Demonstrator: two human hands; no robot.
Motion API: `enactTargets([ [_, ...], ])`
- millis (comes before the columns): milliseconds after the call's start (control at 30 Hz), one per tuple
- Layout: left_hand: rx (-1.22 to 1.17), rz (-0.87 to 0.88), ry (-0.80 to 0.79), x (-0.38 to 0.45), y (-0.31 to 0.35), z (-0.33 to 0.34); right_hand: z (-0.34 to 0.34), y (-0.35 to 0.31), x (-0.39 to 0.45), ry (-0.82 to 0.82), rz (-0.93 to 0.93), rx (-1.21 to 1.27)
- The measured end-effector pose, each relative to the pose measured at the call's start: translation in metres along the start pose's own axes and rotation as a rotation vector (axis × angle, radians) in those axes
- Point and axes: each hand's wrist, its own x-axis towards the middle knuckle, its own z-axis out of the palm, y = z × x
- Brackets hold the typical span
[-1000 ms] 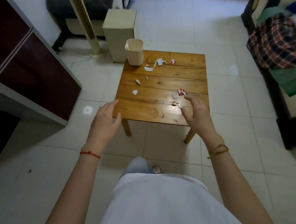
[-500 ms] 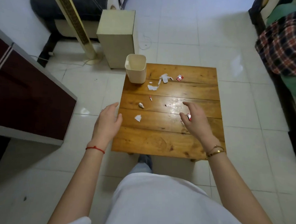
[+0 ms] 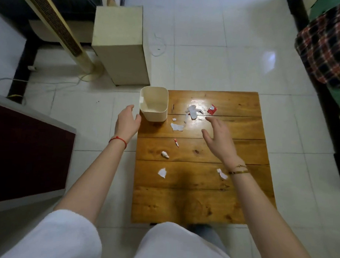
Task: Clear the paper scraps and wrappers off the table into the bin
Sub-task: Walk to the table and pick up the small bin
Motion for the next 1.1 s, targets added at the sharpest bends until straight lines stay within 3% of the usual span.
enactTargets([
  [233,0.008,-0.123,-0.114,0.098,-0.017,0.043,0.033,0.020,0.064,-0.044,0.021,-0.025],
  [500,-0.061,-0.305,-0.261,0.147,-0.037,0.087,0.068,0.041,0.095,-0.106,0.023,-0.036],
  [833,-0.112,-0.323,-0.117,0.149,-0.043,0.107,0.091,0.054,0.080,-0.131,0.067,-0.007],
  [1100,-0.125,-0.277,-0.097,0.085,-0.030,0.098,0.084,0.067,0.040,-0.113,0.094,0.027],
])
